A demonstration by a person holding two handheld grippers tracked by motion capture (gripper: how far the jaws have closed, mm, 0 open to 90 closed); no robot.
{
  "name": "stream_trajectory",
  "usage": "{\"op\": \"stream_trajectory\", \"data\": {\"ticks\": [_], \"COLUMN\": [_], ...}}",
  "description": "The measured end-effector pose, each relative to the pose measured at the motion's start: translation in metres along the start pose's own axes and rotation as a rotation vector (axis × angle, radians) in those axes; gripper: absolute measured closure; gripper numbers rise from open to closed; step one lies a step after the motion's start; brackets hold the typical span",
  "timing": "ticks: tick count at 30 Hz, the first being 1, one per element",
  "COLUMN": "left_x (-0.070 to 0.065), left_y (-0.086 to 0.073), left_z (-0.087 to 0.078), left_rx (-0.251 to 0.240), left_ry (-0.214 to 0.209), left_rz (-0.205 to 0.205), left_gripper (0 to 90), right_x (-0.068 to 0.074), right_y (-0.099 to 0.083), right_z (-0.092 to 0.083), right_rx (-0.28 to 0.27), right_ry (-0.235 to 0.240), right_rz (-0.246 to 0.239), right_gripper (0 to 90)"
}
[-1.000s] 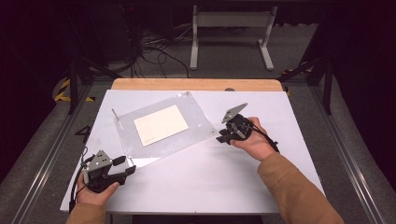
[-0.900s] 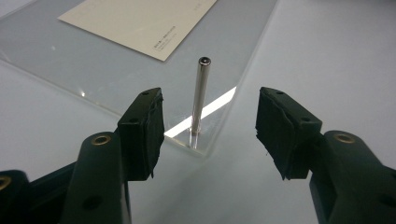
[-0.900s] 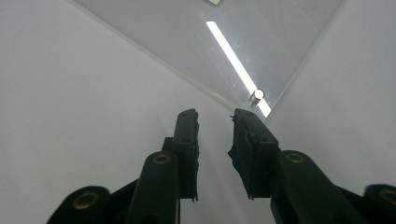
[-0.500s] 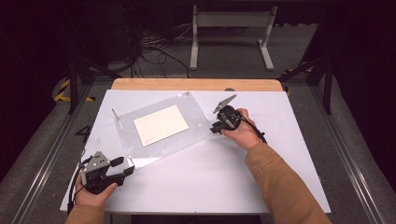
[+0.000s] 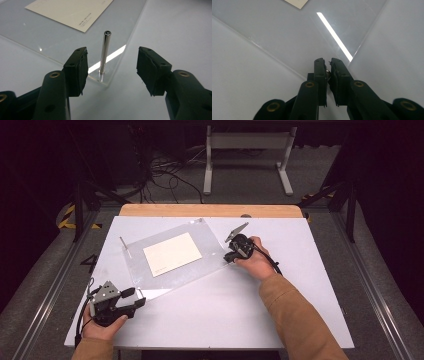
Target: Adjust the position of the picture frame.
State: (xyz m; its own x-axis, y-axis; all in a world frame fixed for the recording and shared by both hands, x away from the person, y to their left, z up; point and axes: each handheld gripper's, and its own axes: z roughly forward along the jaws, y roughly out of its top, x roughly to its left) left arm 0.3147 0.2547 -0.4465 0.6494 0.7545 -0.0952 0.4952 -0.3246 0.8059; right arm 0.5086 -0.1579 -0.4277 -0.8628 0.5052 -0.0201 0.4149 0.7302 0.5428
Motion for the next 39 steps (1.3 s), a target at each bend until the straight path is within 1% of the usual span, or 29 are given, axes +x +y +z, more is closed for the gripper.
{"op": "stream_trajectory", "data": {"ticks": [3,6,7,8,11,13,14,15,16,17,18,19,22,24,25,27,28,30,33,37,39], "left_x": [0.000,0.001,0.001,0.001,0.002,0.003,0.004,0.005,0.006,0.006,0.007,0.007,0.009,0.011,0.011,0.012,0.013,0.013,0.014,0.014,0.014], "left_y": [0.000,0.000,0.000,0.000,-0.001,-0.001,-0.002,-0.003,-0.005,-0.007,-0.008,-0.010,-0.013,-0.015,-0.016,-0.016,-0.017,-0.018,-0.019,-0.020,-0.021], "left_z": [-0.001,-0.001,-0.001,-0.001,-0.002,-0.003,-0.004,-0.005,-0.006,-0.008,-0.010,-0.012,-0.017,-0.019,-0.020,-0.021,-0.021,-0.020,-0.020,-0.020,-0.021], "left_rx": [-0.004,-0.004,-0.006,-0.006,-0.008,-0.010,-0.014,-0.013,-0.016,-0.021,-0.020,-0.022,-0.029,-0.039,-0.040,-0.035,-0.033,-0.027,-0.022,-0.015,-0.015], "left_ry": [-0.001,-0.002,-0.001,0.002,0.000,-0.004,-0.008,-0.020,-0.029,-0.035,-0.041,-0.034,-0.021,-0.014,-0.008,-0.004,0.005,0.019,0.023,0.034,0.040], "left_rz": [0.000,-0.008,-0.005,-0.005,-0.011,-0.020,-0.030,-0.039,-0.051,-0.062,-0.072,-0.082,-0.093,-0.111,-0.114,-0.118,-0.114,-0.120,-0.132,-0.130,-0.140], "left_gripper": [42.7,42.8,42.8,42.8,42.7,42.7,42.6,42.3,41.8,41.4,41.4,40.7,40.2,40.3,40.4,40.4,40.4,40.0,39.7,39.6,39.7], "right_x": [0.000,0.000,0.000,0.000,0.002,0.006,0.009,0.012,0.016,0.022,0.027,0.032,0.044,0.055,0.059,0.070,0.075,0.085,0.100,0.118,0.126], "right_y": [0.000,0.000,-0.001,-0.002,-0.003,-0.003,-0.003,-0.004,-0.004,-0.005,-0.006,-0.007,-0.011,-0.015,-0.016,-0.019,-0.020,-0.023,-0.028,-0.035,-0.037], "right_z": [0.000,0.000,0.000,0.000,-0.001,-0.003,-0.003,-0.004,-0.005,-0.006,-0.007,-0.008,-0.009,-0.011,-0.012,-0.013,-0.014,-0.015,-0.018,-0.022,-0.023], "right_rx": [0.000,-0.003,-0.008,-0.010,-0.007,0.011,0.017,0.027,0.033,0.040,0.046,0.044,0.035,0.033,0.031,0.027,0.027,0.023,0.016,0.018,0.015], "right_ry": [0.001,0.003,0.006,0.013,0.039,0.059,0.074,0.089,0.107,0.120,0.134,0.151,0.190,0.223,0.237,0.250,0.257,0.273,0.291,0.326,0.344], "right_rz": [-0.010,-0.033,-0.041,-0.044,-0.075,-0.101,-0.113,-0.128,-0.147,-0.186,-0.204,-0.227,-0.269,-0.299,-0.312,-0.331,-0.349,-0.372,-0.409,-0.443,-0.453], "right_gripper": [82.9,82.9,83.0,83.0,83.0,82.9,82.9,82.9,82.9,82.9,82.9,82.9,82.8,82.8,82.8,82.8,82.8,82.8,82.8,82.8,82.8]}}
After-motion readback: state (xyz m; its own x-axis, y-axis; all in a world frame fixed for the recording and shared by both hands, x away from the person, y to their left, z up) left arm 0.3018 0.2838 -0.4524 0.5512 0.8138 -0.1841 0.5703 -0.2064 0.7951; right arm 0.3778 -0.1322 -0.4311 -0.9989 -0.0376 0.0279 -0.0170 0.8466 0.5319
